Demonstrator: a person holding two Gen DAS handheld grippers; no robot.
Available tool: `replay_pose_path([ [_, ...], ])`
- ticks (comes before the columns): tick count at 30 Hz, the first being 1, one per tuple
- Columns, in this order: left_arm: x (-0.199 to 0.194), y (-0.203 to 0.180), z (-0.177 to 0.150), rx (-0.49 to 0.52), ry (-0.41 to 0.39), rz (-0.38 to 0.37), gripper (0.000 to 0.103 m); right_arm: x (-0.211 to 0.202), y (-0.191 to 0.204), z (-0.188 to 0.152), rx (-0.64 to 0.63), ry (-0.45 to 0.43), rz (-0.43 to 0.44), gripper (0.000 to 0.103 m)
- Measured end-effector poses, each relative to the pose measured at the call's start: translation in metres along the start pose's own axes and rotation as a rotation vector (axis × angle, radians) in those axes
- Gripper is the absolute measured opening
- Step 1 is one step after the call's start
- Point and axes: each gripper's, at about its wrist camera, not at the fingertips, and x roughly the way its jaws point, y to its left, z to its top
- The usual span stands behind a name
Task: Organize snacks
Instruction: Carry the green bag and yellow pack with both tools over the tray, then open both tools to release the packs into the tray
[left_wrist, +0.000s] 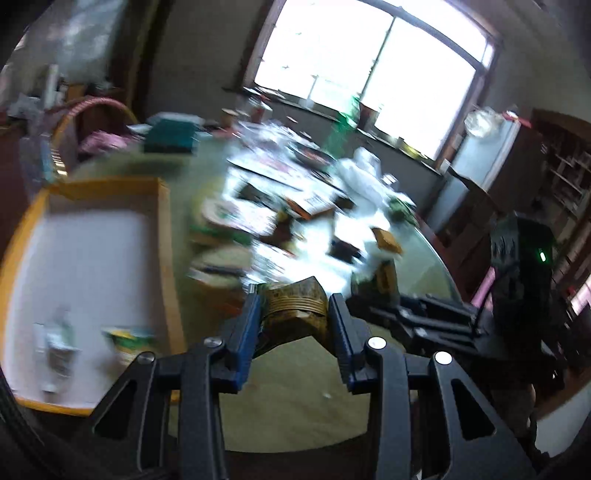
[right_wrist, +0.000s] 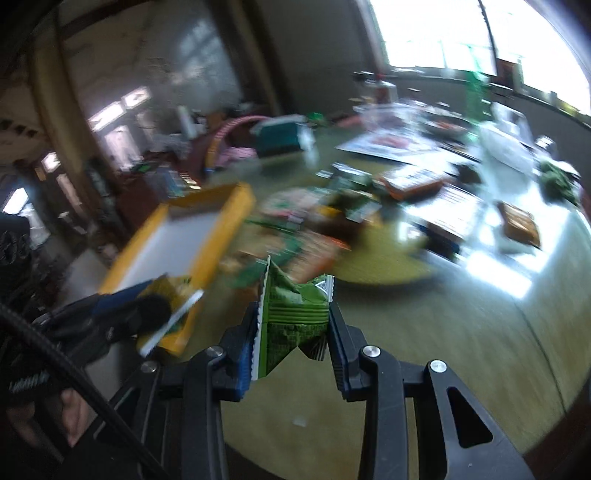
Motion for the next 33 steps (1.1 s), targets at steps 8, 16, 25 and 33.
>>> replay_pose_path([
  [8, -0.022, 0.085, 0.017, -0.130, -0.059, 0.191, 0.039, 0.056, 0.072, 0.022, -0.106, 0.069, 0.174, 0.034],
  [16, -0.007, 0.159, 0.012, -0.222, -0.028, 0.314, 0.040, 0.122, 0.129, 0.037, -0.191, 0.164, 0.220, 0.035],
  [25, 0.009, 0.177, 0.006, -0.244, 0.004, 0.349, 0.043, 0.154, 0.127, 0.034, -0.159, 0.206, 0.189, 0.036],
  [33, -0.003, 0.177, 0.001, -0.355, -0.059, 0.285, 0.090, 0.135, 0.111, 0.034, -0.060, 0.166, 0.253, 0.051],
])
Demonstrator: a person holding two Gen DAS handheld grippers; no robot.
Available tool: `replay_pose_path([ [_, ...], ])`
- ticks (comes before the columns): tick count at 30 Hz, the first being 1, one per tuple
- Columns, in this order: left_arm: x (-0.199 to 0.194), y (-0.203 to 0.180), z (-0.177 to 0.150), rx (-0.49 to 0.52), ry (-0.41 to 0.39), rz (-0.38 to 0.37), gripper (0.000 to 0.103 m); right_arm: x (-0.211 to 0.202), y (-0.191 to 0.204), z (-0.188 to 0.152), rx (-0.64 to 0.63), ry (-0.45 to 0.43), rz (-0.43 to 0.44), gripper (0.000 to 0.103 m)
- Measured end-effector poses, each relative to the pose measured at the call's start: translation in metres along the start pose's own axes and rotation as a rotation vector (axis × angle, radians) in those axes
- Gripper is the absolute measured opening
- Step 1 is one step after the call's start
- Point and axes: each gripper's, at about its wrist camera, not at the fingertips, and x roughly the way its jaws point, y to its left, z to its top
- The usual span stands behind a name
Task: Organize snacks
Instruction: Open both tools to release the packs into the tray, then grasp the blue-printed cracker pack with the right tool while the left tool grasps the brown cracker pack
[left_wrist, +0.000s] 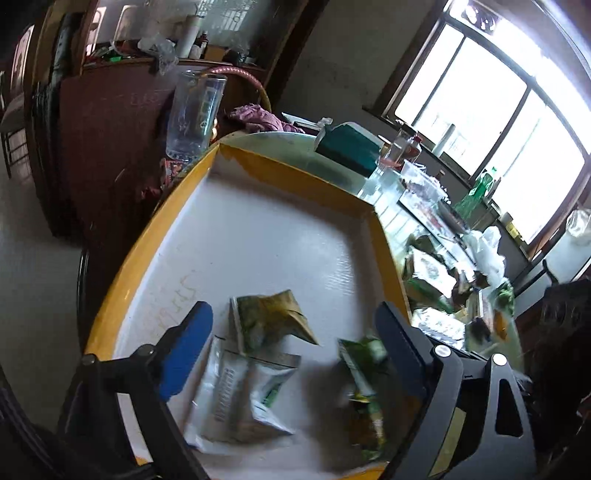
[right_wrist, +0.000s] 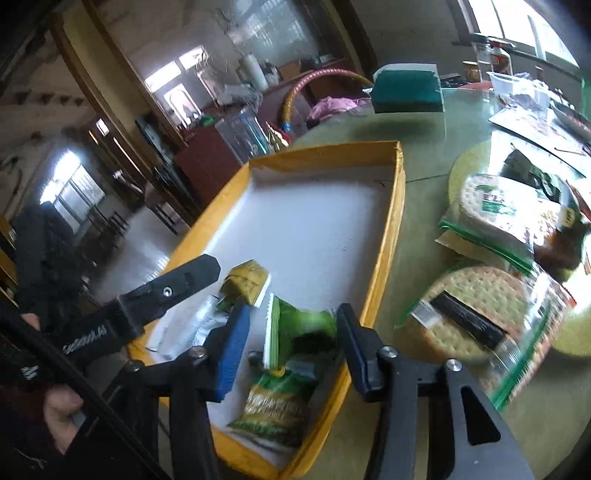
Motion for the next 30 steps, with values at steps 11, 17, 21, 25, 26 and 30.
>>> replay_pose_path([
  [11, -0.024, -0.121, -0.023, 0.246, 0.010, -0.189, 0.091, -0.134, -0.072, -0.028, 0.133, -0.203, -0.079, 0.071],
  [17, 0.022, -0.166, -0.028, 0.282, 0.181, -0.282, 0.091, -0.158, -0.114, -0.052, 0.224, -0.190, -0.136, 0.071],
  [21, 0.040, -0.183, -0.031, 0.317, 0.205, -0.249, 0.091, -0.168, -0.139, -0.059, 0.274, -0.201, -0.192, 0.071],
  [25, 0.040, -0.197, -0.032, 0.347, 0.192, -0.262, 0.091, -0.182, -0.171, -0.055, 0.339, -0.225, -0.247, 0.071],
  [26, 0.039, -0.204, -0.035, 0.369, 0.177, -0.265, 0.091, -0.185, -0.179, -0.052, 0.353, -0.234, -0.265, 0.071],
  [30, 0.042, -0.217, -0.045, 0.425, 0.159, -0.255, 0.091, -0.185, -0.219, -0.031, 0.420, -0.226, -0.325, 0.071],
])
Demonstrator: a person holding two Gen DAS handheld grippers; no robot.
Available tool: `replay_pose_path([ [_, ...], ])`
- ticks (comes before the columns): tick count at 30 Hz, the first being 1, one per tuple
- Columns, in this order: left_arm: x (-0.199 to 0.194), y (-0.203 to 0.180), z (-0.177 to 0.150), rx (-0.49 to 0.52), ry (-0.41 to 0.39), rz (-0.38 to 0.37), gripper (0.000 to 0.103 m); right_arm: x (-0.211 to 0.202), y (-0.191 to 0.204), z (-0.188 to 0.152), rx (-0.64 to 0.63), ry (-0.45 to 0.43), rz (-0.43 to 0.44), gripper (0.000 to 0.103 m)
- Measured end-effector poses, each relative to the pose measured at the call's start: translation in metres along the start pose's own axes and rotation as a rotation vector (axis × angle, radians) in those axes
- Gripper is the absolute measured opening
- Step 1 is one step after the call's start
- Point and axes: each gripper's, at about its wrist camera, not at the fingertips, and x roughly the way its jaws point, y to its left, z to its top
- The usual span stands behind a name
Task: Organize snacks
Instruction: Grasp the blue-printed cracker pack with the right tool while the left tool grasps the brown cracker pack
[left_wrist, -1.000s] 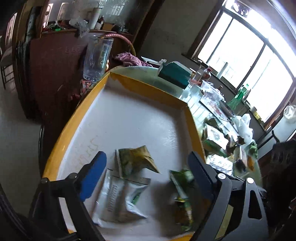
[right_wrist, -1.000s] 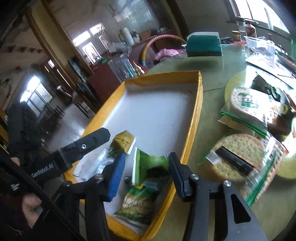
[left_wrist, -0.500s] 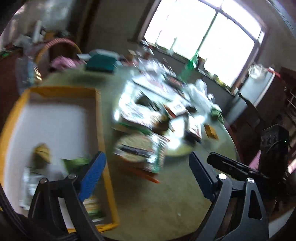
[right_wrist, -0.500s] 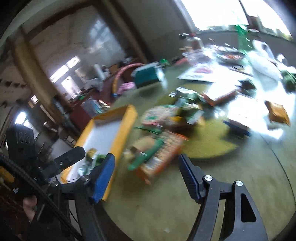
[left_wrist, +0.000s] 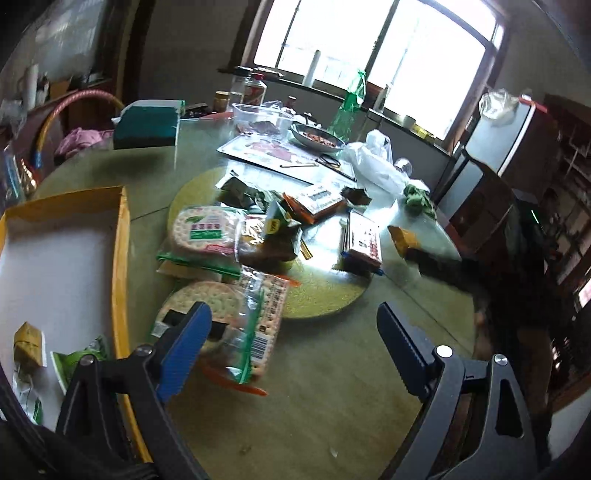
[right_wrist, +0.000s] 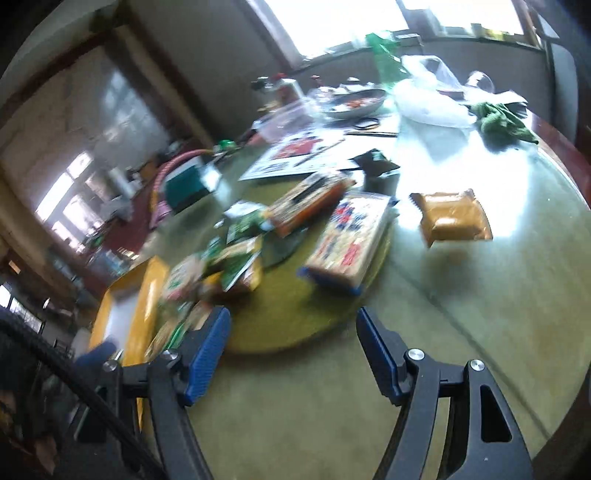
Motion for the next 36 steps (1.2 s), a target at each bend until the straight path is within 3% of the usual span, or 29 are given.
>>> replay_pose_path([
  [6, 0.015, 0.001, 0.003, 0.037, 0.030, 0.051, 0.091, 0.059, -0.013, 0.041, 0.029, 0.062, -0.112, 0.070],
  [10, 0.024, 0.001, 0.009, 0.062, 0.051, 0.063, 0.091, 0.092, -0.018, 0.050, 0.041, 0.098, -0.168, 0.069],
  [15, 0.040, -0.015, 0.020, 0.152, 0.068, 0.072, 0.091, 0.100, -0.018, 0.047, 0.021, 0.104, -0.224, 0.054],
  [22, 0.095, -0.029, 0.034, 0.254, 0.241, 0.089, 0.090, 0.073, -0.014, 0.016, -0.019, 0.147, -0.167, 0.046],
  [26, 0.126, -0.021, 0.037, 0.237, 0.356, 0.111, 0.084, 0.054, -0.021, -0.006, 0.001, 0.155, -0.118, 0.045],
  [29, 0.128, -0.020, 0.034, 0.251, 0.362, 0.141, 0.084, 0.046, -0.022, -0.016, -0.005, 0.159, -0.105, 0.046],
  [36, 0.121, -0.033, 0.028, 0.258, 0.418, 0.129, 0.084, 0.029, -0.026, -0.025, 0.037, 0.143, -0.036, 0.048],
])
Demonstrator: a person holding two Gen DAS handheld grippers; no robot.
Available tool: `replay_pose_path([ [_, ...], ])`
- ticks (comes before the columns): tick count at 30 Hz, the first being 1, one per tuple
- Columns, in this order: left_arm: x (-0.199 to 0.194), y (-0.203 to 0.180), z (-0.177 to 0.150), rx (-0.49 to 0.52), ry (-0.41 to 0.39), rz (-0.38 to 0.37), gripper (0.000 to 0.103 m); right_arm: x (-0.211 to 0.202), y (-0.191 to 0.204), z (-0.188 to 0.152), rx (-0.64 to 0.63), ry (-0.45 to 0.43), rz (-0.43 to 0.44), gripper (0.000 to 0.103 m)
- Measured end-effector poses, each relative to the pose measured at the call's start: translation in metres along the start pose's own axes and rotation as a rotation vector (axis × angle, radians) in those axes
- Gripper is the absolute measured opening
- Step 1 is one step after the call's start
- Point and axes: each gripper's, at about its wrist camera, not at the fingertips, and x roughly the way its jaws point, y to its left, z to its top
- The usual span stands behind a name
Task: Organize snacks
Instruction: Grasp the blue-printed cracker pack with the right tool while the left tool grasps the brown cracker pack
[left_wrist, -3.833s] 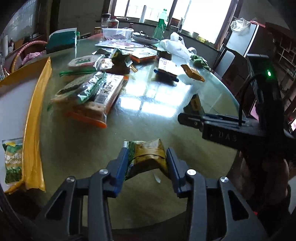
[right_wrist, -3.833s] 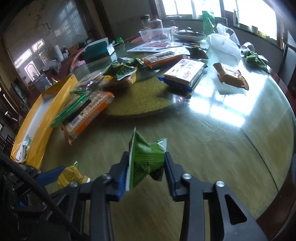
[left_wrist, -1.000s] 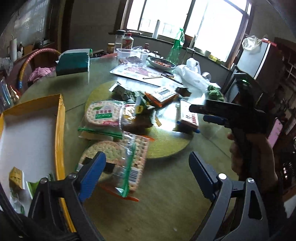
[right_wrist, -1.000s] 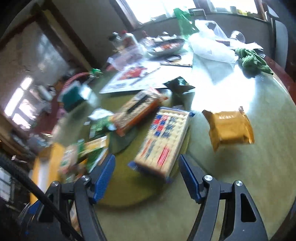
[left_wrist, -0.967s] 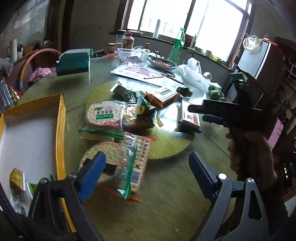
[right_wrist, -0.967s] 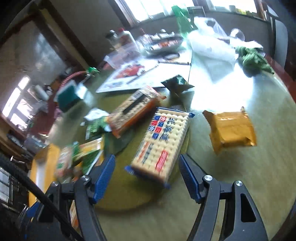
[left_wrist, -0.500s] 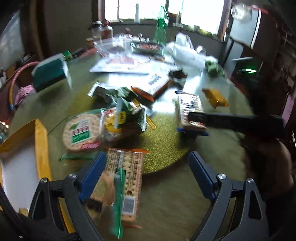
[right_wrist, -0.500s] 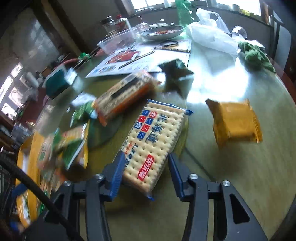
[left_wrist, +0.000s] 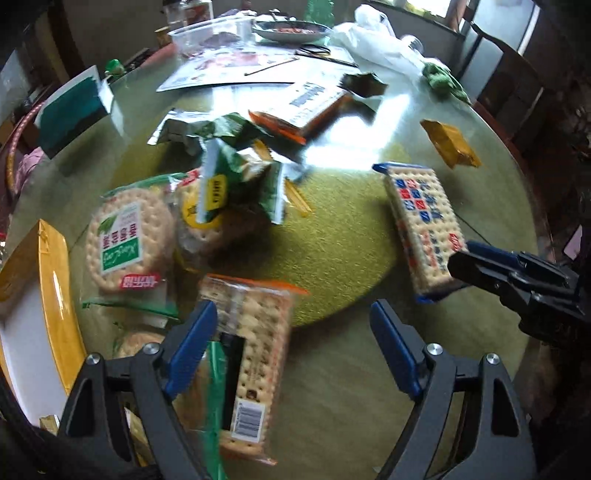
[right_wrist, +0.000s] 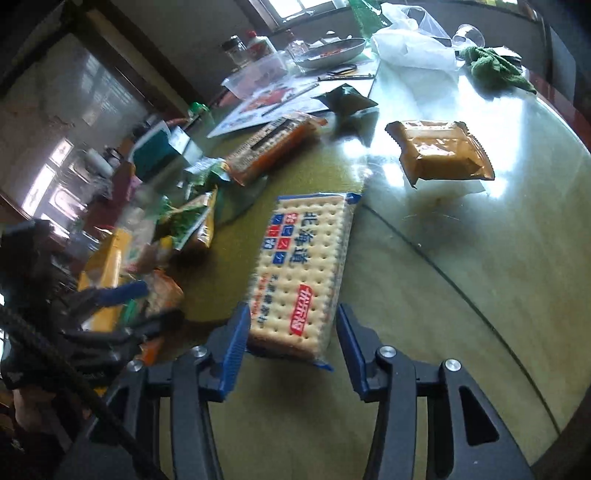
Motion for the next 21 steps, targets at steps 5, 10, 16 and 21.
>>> replay_pose_path([
  [5, 0.011, 0.021, 0.008, -0.013, 0.027, 0.074, 0.085, -0.007, 0.006, 0.000, -0.014, -0.026, 0.000, 0.049],
  [10, 0.018, 0.015, -0.006, 0.024, 0.067, 0.047, 0.085, -0.006, 0.002, 0.004, 0.004, -0.034, 0.006, 0.054],
  [16, 0.017, 0.000, -0.011, 0.004, 0.090, 0.041, 0.076, 0.008, 0.006, 0.015, 0.007, -0.017, -0.027, 0.065],
  [21, 0.013, 0.007, -0.004, -0.079, 0.069, -0.020, 0.059, 0.023, 0.019, 0.018, -0.053, 0.001, -0.087, 0.066],
])
